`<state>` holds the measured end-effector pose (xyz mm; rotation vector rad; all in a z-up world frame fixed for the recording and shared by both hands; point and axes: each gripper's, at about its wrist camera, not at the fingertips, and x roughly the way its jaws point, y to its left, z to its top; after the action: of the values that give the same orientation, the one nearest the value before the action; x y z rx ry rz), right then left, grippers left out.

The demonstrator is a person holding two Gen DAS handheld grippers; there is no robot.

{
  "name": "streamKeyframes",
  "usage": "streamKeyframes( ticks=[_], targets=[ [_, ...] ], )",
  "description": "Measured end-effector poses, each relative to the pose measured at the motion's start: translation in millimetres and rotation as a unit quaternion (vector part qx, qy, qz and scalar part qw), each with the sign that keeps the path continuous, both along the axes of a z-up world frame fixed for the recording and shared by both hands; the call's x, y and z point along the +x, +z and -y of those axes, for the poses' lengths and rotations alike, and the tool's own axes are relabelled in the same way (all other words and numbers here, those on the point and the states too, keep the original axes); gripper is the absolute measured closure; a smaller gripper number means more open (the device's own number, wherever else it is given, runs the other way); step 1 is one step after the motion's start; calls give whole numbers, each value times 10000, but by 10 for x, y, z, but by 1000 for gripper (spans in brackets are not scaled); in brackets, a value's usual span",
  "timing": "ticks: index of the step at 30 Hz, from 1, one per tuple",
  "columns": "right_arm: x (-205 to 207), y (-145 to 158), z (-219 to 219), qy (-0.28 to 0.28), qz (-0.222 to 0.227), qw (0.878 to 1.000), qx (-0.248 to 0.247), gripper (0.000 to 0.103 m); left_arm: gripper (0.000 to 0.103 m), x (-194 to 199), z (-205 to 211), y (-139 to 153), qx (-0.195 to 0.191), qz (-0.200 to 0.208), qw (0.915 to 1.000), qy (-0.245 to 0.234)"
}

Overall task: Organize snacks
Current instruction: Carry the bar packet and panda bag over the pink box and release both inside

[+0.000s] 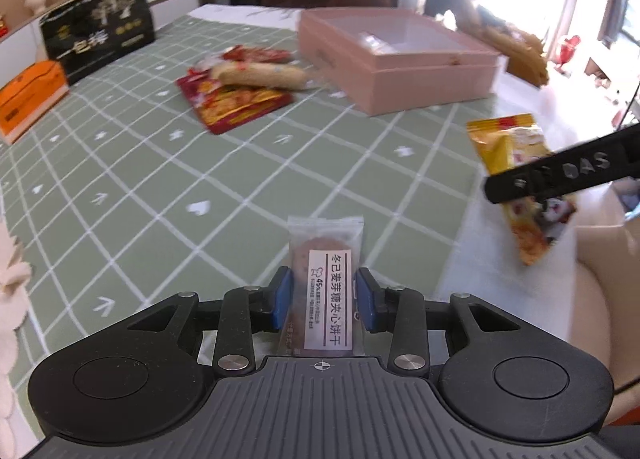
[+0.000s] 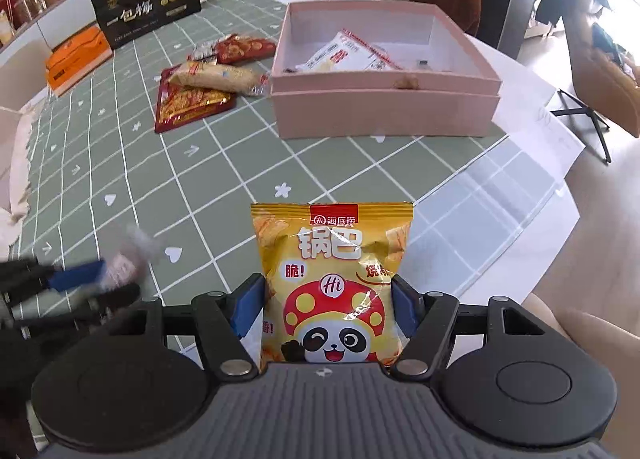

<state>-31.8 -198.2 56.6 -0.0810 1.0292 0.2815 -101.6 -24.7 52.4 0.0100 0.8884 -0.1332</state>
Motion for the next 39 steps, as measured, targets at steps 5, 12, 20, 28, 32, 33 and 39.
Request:
streamKeyframes(
  ticks=[5, 12, 20, 28, 32, 33, 39],
  targets=[
    [38, 266, 152, -134, 110, 9997, 181, 37, 63, 234, 56, 552, -436, 526, 9975, -175],
    [470, 1480, 315, -44, 1036, 9945, 173, 37, 63, 980, -67, 1479, -1175, 1466, 9816, -354],
    [1151, 2088, 508, -132, 1532, 9874, 374, 36, 63, 1863, 184, 1481, -1400, 1183, 9822, -412],
    [1788, 1631, 691, -265, 1285, 9907, 364, 36, 59, 2944, 482, 506, -2303, -188, 9729, -123],
    [2114, 1294, 788, -476, 826, 9940, 534, 37, 59, 2880, 220, 423, -2613, 74, 9649, 255],
    [2129, 1226, 806, -483, 769, 9943, 554, 36, 59, 2853, 115, 478, -2618, 160, 9643, 370],
    [2602, 875, 657, -202, 127, 9947, 1003, 26, 59, 2763, -686, 585, -1358, 413, 9787, 1481]
  ],
)
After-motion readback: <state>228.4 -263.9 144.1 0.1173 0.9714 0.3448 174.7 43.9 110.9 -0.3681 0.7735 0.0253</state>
